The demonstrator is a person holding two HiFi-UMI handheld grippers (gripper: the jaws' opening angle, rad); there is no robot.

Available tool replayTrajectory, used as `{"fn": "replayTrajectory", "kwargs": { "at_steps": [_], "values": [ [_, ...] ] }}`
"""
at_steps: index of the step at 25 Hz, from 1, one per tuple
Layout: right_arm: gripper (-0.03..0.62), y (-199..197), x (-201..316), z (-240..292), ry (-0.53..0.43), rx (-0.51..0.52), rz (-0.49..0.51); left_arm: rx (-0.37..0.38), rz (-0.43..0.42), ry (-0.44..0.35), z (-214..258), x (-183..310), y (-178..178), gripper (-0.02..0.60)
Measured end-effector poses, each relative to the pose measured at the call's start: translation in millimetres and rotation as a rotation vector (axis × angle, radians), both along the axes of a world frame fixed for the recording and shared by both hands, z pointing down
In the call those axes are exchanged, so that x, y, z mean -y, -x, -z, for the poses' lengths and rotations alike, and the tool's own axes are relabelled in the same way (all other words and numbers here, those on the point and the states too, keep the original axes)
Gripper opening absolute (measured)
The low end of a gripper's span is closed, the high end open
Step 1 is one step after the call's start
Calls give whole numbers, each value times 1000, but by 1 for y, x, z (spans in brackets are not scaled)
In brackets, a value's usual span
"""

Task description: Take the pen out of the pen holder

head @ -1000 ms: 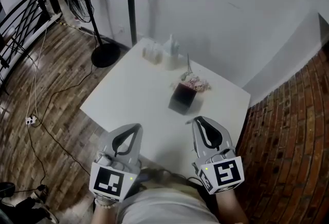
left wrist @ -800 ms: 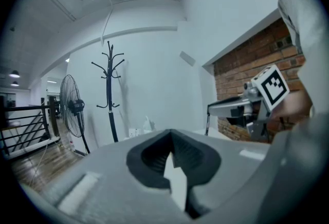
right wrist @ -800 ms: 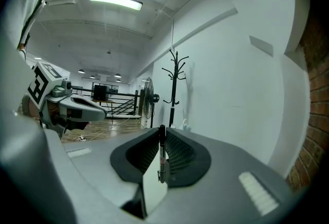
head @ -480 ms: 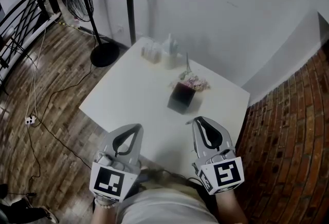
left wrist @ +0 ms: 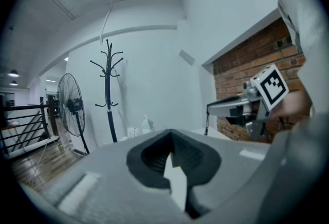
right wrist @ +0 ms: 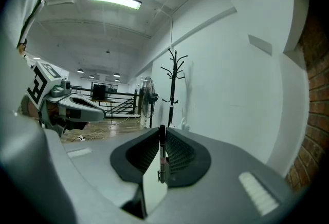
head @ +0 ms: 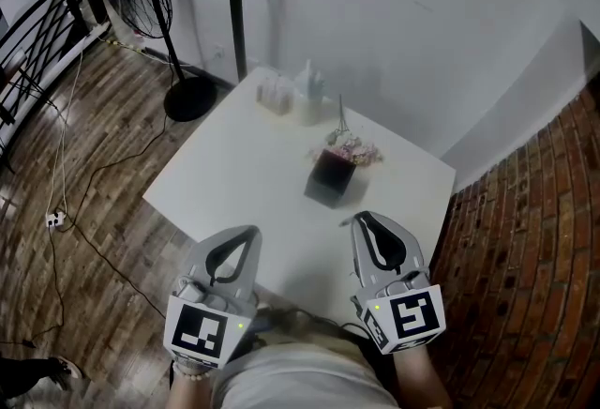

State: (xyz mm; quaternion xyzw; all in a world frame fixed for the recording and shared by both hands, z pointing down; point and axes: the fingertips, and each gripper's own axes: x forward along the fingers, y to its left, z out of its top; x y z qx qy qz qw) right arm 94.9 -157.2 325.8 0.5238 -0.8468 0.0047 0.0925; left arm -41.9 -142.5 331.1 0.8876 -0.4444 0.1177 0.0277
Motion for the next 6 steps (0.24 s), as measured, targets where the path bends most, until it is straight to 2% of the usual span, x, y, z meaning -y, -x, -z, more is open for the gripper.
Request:
{"fn": "replayTrajectory", "kwargs": {
  "at_steps": [6],
  "values": [
    [40, 1, 2, 0, 0, -1, 0, 1, 0, 0, 0, 2, 1, -8]
  ]
}}
